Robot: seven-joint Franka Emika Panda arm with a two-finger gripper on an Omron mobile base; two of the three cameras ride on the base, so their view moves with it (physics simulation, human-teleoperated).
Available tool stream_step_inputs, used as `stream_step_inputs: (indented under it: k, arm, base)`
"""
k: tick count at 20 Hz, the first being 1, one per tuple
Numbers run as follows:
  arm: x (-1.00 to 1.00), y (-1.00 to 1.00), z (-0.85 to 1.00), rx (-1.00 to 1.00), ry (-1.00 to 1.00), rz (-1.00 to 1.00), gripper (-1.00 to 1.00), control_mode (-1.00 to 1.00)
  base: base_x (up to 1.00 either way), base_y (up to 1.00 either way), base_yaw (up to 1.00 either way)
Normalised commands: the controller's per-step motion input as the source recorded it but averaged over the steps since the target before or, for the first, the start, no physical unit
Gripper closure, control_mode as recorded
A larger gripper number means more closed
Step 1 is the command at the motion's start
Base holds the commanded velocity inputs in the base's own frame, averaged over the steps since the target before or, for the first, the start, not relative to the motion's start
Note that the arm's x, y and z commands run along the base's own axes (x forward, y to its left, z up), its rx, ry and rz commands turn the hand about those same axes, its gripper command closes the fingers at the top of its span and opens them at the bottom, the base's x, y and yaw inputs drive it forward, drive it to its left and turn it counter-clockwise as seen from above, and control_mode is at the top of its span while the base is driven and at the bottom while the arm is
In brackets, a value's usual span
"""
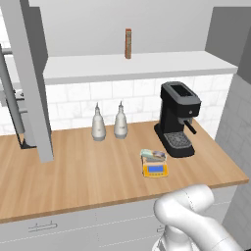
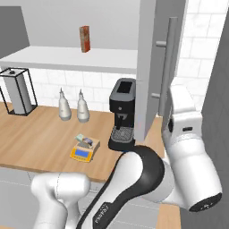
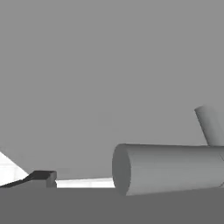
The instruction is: Pick the bar and place it on the digital scale for weighing, and close the cabinet.
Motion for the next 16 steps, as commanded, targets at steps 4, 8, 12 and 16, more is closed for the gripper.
stream_step_inputs:
  k: [4,8,12,16]
  arm:
    - [-0.16,1.00,0.72,-0.12,-0.04,0.09,-1.00,-1.00]
    - [0.49,1.00,0.14,-0.19,0.00,0.01,-1.00,-1.00]
    - [1.00,1.00,-0.20,-0.16,0.01,-0.01,-1.00,-1.00]
    - [1.00,1.00,-0.08,-0.09,0.00,-0.06,-1.00,-1.00]
  base:
    - [0.00,0.00,0.00]
    - [0.00,0.00,0.00]
    - [0.00,0.00,0.00]
    - [0.00,0.00,0.00]
